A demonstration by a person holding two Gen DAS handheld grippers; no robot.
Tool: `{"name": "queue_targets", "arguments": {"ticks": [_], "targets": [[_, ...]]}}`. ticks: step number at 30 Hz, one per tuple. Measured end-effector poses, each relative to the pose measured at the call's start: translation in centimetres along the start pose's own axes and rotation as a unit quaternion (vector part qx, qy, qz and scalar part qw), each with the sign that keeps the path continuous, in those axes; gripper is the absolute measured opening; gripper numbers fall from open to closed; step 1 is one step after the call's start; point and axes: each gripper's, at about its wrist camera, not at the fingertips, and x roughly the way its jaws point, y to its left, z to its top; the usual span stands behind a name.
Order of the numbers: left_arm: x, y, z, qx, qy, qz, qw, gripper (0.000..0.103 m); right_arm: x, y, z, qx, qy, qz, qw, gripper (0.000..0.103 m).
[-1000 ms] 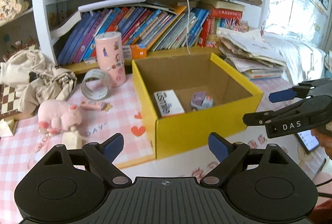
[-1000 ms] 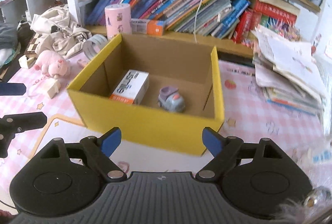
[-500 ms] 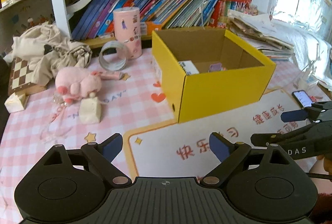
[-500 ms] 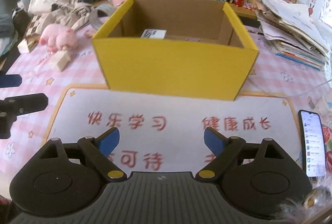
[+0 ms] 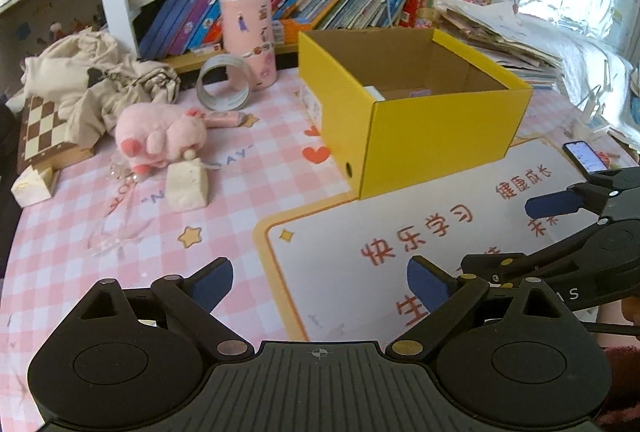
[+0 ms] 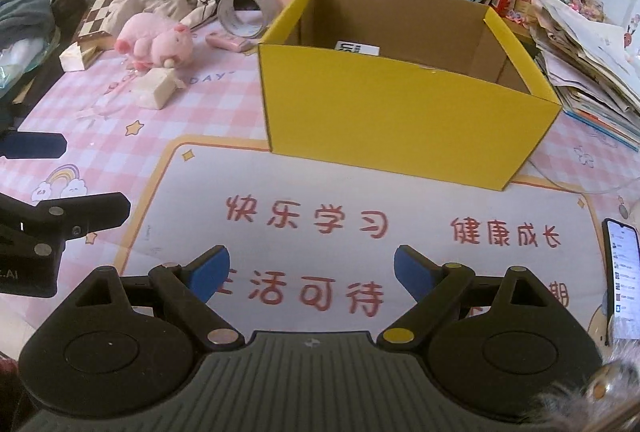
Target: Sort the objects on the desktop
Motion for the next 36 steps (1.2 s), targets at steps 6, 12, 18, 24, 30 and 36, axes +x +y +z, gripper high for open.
{"name": "queue_targets", "arguments": {"ticks": [6,12,18,24,30,36], "targets": [[-0.2,1.1,-0.5,0.004,0.004,-0.001,1.0000,0.096,0.5,1.5,0.2,-0.005,0.005,0.003,1.000,0.090],[-0.4,2.5,-1.0,-0.004,0.006,0.006,1.0000,0.096,1.1,3.1,0.6,-0.014,0.009,0.010,1.000,0.091],[-0.7,3.9,-1.3,-0.014,0.005,0.014,0.9998,0.096,1.5,4.4,1.1,-0.025,0.007,0.014,1.000,0.091],[-1.0,5.3,-1.5,-0.025,0.002,0.021,0.9995,0.096,2.0,5.6,1.7,-0.039,0.006,0.018,0.999,0.092],[-1.2,6.5,-1.7,-0.032,-0.004,0.025,0.9992,0.096,2.3,6.8,2.3,-0.052,0.004,0.019,0.998,0.092],[-1.3,7.6,-1.7,-0.036,-0.011,0.025,0.9990,0.096,2.3,8.0,2.7,-0.062,-0.001,0.017,0.998,0.092]]}}
